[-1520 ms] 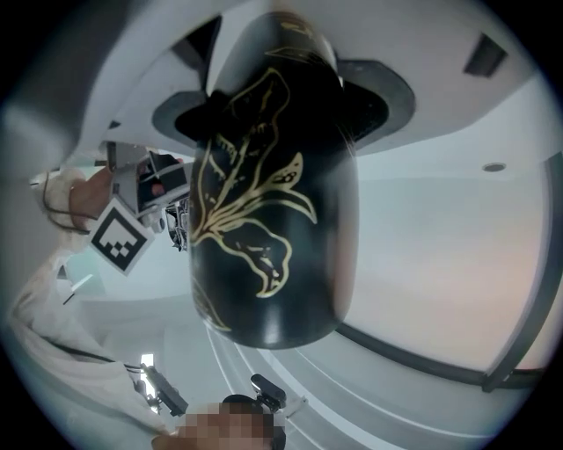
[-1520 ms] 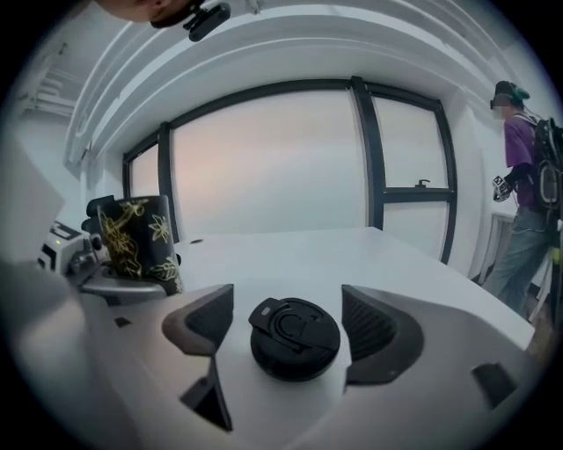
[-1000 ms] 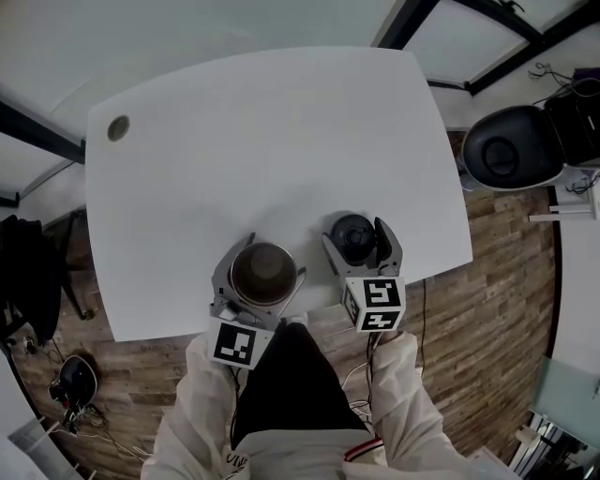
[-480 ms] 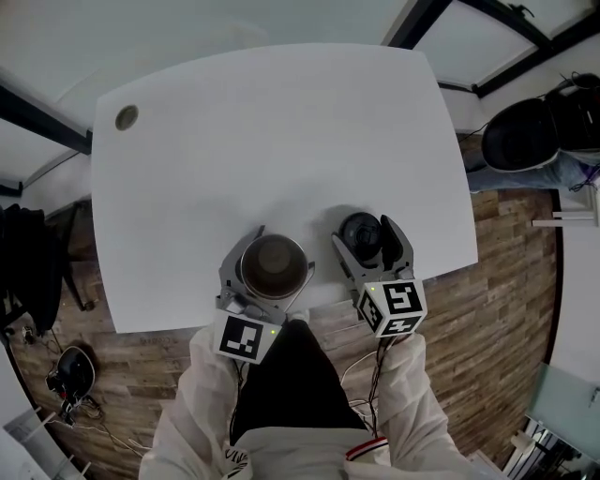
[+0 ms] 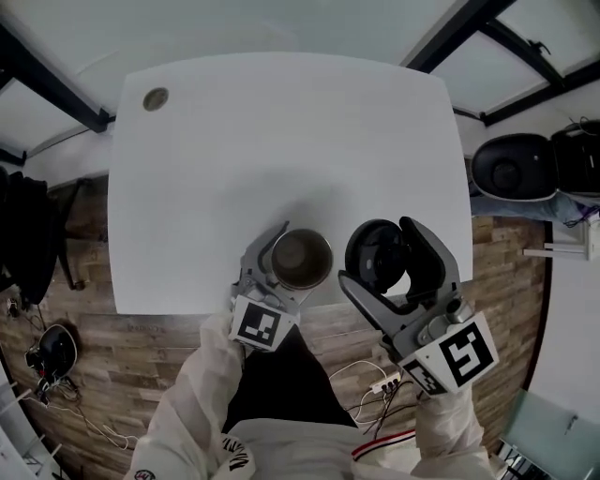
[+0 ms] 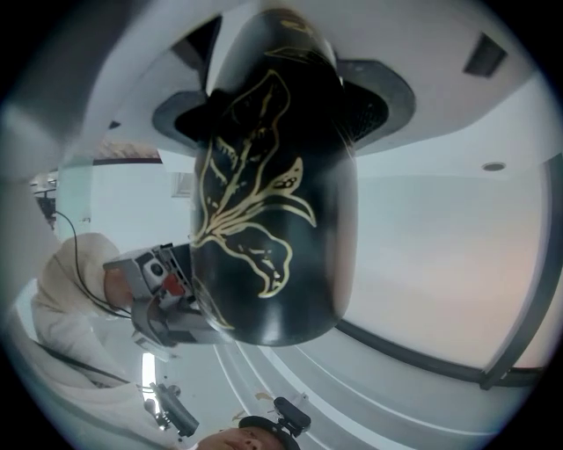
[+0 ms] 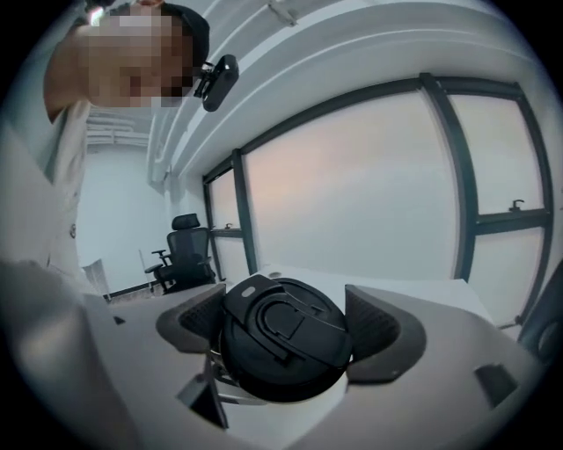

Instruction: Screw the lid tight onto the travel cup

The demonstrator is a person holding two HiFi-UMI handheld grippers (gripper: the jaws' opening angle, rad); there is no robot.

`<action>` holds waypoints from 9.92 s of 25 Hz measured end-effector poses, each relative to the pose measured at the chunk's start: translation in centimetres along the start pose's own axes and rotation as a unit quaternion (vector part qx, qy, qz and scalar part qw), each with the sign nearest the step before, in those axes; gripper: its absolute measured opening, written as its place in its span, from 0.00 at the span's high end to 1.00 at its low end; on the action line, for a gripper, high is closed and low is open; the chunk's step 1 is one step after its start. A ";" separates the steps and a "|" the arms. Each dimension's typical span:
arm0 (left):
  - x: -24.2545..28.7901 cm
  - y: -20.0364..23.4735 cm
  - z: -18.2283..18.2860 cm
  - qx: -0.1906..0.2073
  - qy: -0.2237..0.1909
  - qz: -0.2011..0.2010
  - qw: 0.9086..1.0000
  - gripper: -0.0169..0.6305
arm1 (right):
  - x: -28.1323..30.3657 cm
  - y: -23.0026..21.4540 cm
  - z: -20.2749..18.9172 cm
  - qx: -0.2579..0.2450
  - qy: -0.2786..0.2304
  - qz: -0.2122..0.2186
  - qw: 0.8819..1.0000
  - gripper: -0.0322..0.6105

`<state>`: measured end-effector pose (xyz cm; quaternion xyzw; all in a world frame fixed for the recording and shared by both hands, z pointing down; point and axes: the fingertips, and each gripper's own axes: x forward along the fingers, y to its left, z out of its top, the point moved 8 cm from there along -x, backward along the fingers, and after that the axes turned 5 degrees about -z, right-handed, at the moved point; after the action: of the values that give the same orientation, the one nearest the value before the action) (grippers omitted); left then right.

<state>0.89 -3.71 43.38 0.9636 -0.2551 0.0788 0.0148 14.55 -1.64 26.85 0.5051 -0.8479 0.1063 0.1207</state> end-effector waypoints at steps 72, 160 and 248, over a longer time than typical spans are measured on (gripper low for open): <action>-0.4 1.0 -0.5 0.026 -0.011 -0.158 0.987 0.35 | 4.6 4.6 -4.2 -0.017 -0.114 0.203 0.972 0.24; -0.4 1.5 -1.2 0.023 -0.013 -0.304 0.952 0.35 | 8.2 6.2 -5.0 -0.101 -0.087 0.342 0.930 0.15; -15.8 3.3 11.4 -0.073 0.028 -0.035 0.996 0.39 | -3.8 4.3 3.2 0.041 -0.093 0.068 0.993 0.17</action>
<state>-12.62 0.38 29.57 0.9656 -0.2262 0.0865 0.0946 12.22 2.57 22.36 0.4589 -0.8826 0.1016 0.0129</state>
